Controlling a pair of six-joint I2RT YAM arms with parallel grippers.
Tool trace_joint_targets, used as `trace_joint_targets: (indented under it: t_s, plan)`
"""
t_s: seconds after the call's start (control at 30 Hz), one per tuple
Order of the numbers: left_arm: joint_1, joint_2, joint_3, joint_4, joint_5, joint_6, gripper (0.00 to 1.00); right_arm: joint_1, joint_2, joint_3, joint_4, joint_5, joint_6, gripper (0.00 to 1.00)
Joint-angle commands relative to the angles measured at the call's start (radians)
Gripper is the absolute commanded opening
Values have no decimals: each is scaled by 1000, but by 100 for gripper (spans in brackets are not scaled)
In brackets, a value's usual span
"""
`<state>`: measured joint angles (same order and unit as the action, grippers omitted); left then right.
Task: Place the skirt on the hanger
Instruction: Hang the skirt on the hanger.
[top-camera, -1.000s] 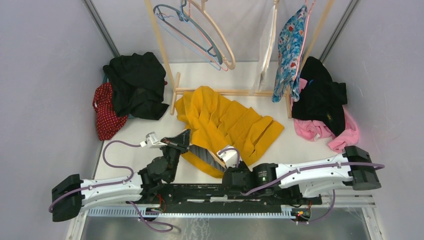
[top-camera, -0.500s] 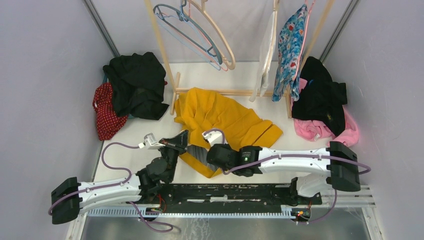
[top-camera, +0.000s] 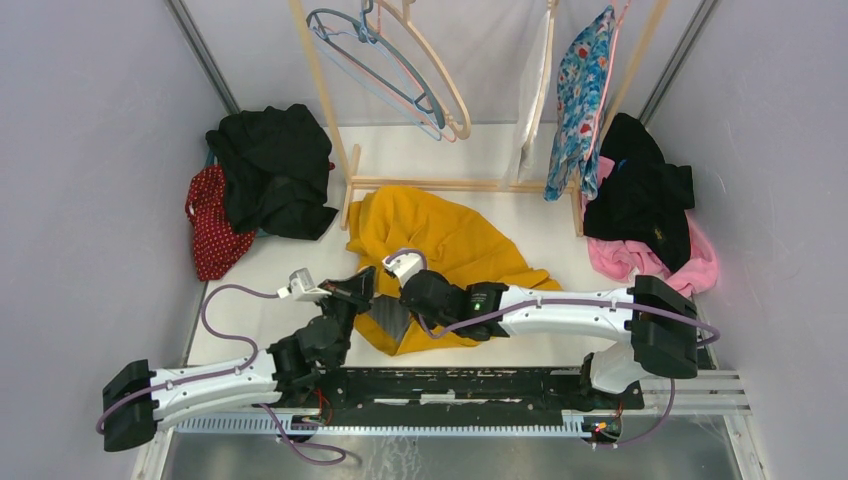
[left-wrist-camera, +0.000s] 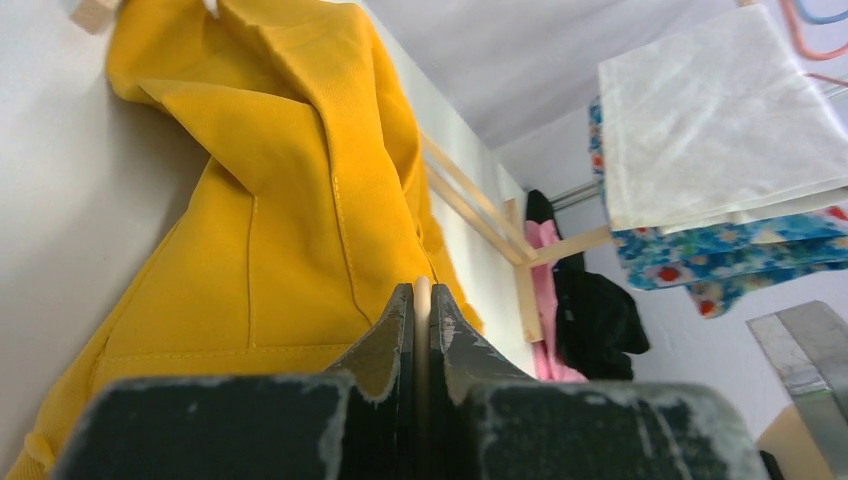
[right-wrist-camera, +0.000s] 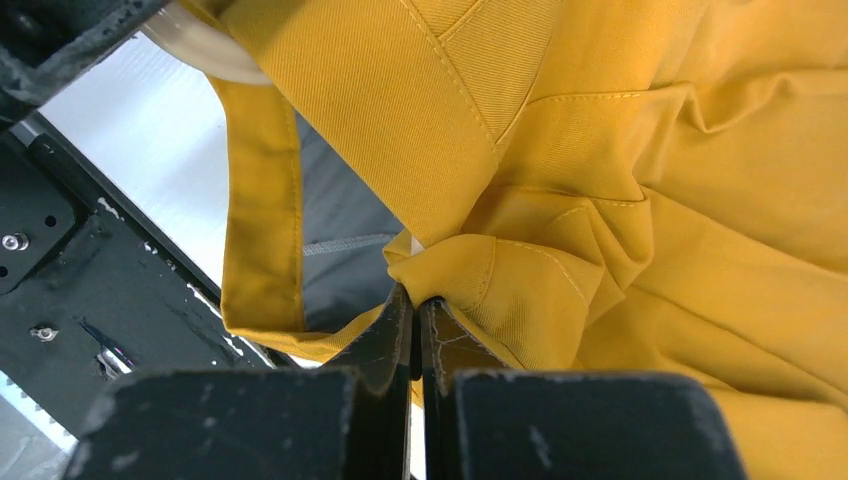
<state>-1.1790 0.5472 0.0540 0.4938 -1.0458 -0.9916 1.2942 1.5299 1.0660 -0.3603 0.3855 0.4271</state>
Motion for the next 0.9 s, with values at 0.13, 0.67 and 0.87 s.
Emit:
trace_joint_targets:
  t_s: [0.13,0.67,0.87]
  plan:
    - [-17,-26,4,-142,77,-137,3,-27,1,-125,357,-101,-97,1]
    - [-18,-118,-27,-373,174,-214,3,-32,15,-220,437,-91,-159,14]
    - [-17,-133,-20,-403,174,-212,3,-34,59,-198,450,-101,-169,19]
